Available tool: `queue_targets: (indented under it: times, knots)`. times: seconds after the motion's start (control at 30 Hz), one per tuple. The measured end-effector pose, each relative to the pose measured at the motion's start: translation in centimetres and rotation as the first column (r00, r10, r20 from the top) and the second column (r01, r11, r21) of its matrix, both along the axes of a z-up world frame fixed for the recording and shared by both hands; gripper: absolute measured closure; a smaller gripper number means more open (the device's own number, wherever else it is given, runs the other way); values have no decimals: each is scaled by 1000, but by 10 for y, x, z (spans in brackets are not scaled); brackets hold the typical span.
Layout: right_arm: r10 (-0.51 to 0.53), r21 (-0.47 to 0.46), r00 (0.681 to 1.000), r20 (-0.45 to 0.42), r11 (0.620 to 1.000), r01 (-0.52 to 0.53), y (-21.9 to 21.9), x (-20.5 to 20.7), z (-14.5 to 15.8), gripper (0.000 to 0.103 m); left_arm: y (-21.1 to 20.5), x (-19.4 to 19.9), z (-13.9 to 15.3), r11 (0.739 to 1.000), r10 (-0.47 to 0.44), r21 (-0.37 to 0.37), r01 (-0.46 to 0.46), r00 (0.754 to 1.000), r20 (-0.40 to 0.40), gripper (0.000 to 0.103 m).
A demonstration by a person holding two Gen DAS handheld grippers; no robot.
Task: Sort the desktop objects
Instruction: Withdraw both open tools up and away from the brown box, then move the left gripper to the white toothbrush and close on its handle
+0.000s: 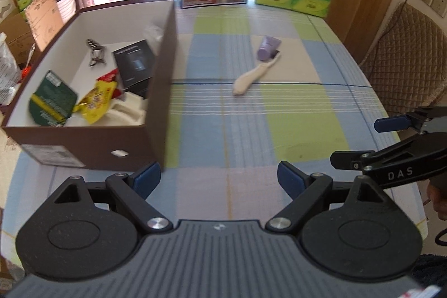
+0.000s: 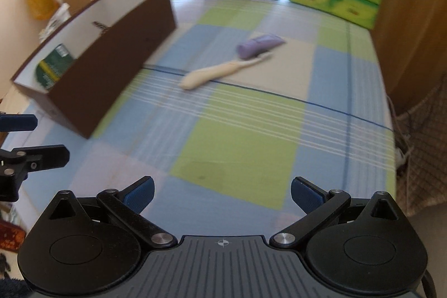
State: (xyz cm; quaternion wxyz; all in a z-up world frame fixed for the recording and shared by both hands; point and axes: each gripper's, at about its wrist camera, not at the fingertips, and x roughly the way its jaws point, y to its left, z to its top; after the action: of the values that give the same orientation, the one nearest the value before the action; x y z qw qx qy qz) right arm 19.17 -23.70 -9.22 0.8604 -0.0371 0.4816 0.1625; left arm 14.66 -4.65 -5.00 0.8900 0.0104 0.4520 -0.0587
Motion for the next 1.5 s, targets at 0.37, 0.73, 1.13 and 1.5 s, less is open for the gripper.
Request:
queue_targets:
  times: [0.37, 0.73, 1.13, 1.5]
  knots:
    - [-181, 1, 983, 6, 983, 181, -61, 39, -22, 2, -56, 59, -28, 990, -140, 24, 139, 988, 60, 16]
    - [-277, 8, 961, -16, 961, 277, -89, 82, -48, 2, -91, 152, -70, 968, -235, 100, 230, 971, 45, 25]
    - [-383, 7, 921, -71, 923, 384, -119, 94, -63, 2, -110, 234, -108, 934, -321, 159, 320, 947, -25, 45]
    - [-373, 17, 923, -89, 926, 376, -118, 96, -68, 2, -115, 233, -120, 877, -465, 114, 467, 884, -49, 86]
